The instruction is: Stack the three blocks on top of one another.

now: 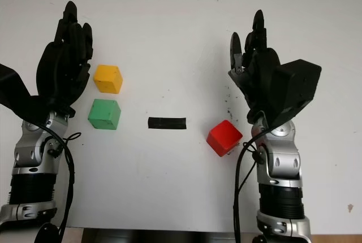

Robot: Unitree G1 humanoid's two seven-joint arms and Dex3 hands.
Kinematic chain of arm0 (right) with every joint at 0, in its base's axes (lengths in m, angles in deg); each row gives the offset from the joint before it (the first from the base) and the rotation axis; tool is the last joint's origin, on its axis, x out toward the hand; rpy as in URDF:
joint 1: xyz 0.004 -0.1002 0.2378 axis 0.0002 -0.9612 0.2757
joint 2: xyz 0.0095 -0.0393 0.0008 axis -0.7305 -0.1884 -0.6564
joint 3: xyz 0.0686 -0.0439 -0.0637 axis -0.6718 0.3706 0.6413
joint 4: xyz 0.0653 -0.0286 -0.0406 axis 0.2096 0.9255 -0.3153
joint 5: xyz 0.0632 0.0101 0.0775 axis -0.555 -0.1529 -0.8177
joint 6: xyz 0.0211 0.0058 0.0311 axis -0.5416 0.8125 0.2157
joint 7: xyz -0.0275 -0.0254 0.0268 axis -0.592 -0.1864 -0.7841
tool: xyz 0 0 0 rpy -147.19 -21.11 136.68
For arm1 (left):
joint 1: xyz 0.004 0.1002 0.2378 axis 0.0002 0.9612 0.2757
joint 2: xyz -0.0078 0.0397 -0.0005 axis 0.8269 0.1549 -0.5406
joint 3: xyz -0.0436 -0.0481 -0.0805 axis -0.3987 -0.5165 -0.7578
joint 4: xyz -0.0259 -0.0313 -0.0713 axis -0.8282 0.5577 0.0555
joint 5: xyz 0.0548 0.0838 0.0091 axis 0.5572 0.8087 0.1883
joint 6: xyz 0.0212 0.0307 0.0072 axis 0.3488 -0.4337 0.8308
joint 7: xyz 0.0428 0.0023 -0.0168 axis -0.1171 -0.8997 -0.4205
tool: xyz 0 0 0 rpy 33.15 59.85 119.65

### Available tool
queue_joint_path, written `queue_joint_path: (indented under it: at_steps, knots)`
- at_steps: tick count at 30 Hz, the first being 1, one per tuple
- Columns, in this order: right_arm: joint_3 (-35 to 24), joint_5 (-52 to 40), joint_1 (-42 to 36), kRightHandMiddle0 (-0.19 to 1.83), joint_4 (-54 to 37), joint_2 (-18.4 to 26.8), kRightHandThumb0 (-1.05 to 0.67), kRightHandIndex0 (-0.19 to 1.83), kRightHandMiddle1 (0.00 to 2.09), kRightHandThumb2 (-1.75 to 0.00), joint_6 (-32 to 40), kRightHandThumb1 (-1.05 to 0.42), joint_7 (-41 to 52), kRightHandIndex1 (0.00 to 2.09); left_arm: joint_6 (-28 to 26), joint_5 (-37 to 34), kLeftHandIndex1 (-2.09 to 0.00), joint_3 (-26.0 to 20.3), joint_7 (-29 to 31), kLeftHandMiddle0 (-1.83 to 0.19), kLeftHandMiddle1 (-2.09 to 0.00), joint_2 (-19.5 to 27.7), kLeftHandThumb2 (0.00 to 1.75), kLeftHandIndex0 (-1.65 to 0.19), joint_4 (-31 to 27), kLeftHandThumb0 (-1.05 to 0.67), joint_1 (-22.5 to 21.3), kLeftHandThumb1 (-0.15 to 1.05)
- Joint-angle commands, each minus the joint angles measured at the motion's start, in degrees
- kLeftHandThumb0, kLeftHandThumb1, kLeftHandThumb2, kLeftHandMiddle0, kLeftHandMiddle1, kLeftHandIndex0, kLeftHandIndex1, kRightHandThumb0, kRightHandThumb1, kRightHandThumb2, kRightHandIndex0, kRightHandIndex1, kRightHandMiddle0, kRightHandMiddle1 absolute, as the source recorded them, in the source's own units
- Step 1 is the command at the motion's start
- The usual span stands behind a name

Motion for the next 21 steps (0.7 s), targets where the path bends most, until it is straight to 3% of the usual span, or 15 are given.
queue_joint_path:
  at_steps: [1,10,14,16,17,19,21]
  knots:
    - [-0.1,-0.4,0.6,-0.19,-1.5,1.0,-0.64,-0.19,0.0,-0.58,0.2,-1.05,0.6,0.0,0.7,-0.1,0.0,-0.2,-0.1,0.19,0.0,-0.1,0.58,0.19,-1.0,-0.69,0.2,1.05]
    - [0.8,0.1,0.2,-0.19,-2.0,1.9,-0.64,-0.19,0.0,-0.6,0.0,-1.05,2.0,0.0,0.7,-1.3,0.0,-0.2,1.0,0.19,0.0,-0.6,0.56,0.19,-0.9,-0.7,0.6,1.05]
    - [0.8,1.7,0.3,-0.17,-3.1,3.2,-0.64,-0.19,0.02,-0.47,0.2,-1.05,1.8,0.0,1.5,-1.1,0.0,-0.2,1.1,0.19,0.0,-0.5,0.56,0.19,-0.7,-0.7,0.7,1.05]
    - [1.2,3.4,0.8,-0.13,-2.4,6.9,-0.63,-0.15,0.04,-0.41,-2.6,-1.05,4.5,0.03,1.3,-0.9,0.0,-0.2,0.8,0.19,0.0,-0.4,0.56,0.19,-0.8,-0.7,0.5,1.05]
    - [1.2,3.9,1.2,-0.06,-1.9,8.5,-0.62,-0.07,0.09,-0.27,-4.1,-1.05,6.0,0.07,1.0,-0.9,0.0,-0.1,0.7,0.19,0.0,-0.3,0.56,0.19,-1.1,-0.7,0.4,1.05]
    - [0.9,3.6,2.0,-0.02,-1.6,11.8,-0.59,-0.02,0.12,-0.16,-5.6,-1.03,9.9,0.09,0.2,-0.7,0.0,0.0,0.3,0.19,0.0,-0.2,0.56,0.19,-1.7,-0.7,0.4,1.05]
    - [1.5,5.5,2.6,0.0,-1.7,16.5,-0.56,0.05,0.29,-0.08,-7.5,-0.98,13.4,0.12,0.0,-0.6,0.0,0.0,0.0,0.19,0.0,-0.2,0.56,0.19,-1.9,-0.7,0.3,1.05]
